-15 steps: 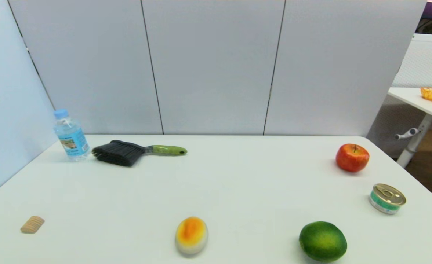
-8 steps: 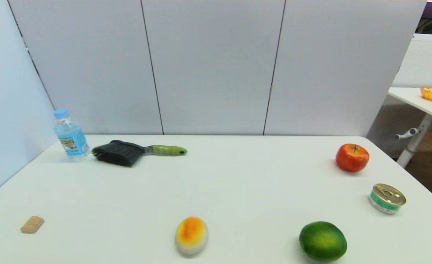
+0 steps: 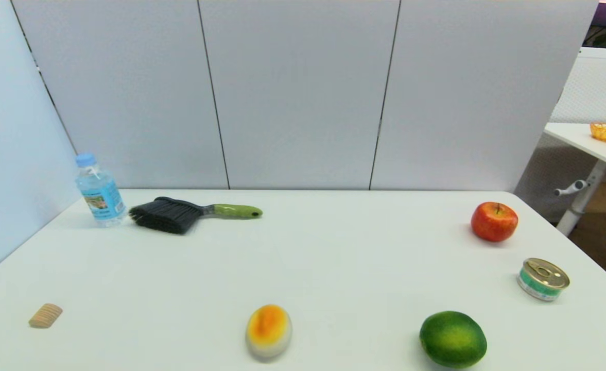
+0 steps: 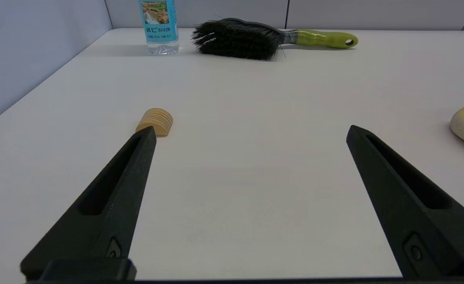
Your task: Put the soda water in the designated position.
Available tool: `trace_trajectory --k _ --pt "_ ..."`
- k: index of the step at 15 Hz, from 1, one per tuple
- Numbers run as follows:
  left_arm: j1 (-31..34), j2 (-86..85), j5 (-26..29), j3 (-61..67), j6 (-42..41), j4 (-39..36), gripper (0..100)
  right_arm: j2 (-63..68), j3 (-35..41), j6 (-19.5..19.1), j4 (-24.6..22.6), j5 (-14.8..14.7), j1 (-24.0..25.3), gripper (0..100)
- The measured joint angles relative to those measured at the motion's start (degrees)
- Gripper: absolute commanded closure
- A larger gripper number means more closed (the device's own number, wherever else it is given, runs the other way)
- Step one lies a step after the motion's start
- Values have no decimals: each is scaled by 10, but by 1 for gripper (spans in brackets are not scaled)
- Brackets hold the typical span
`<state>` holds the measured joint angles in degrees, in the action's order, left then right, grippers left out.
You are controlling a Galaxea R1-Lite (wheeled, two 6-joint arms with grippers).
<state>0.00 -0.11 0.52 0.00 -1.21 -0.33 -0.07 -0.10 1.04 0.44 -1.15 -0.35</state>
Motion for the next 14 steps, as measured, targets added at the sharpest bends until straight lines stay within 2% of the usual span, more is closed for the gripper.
trace_trajectory --k 14 --pt "0 0 0 0 0 0 0 0 0 0 0 0 0 0"
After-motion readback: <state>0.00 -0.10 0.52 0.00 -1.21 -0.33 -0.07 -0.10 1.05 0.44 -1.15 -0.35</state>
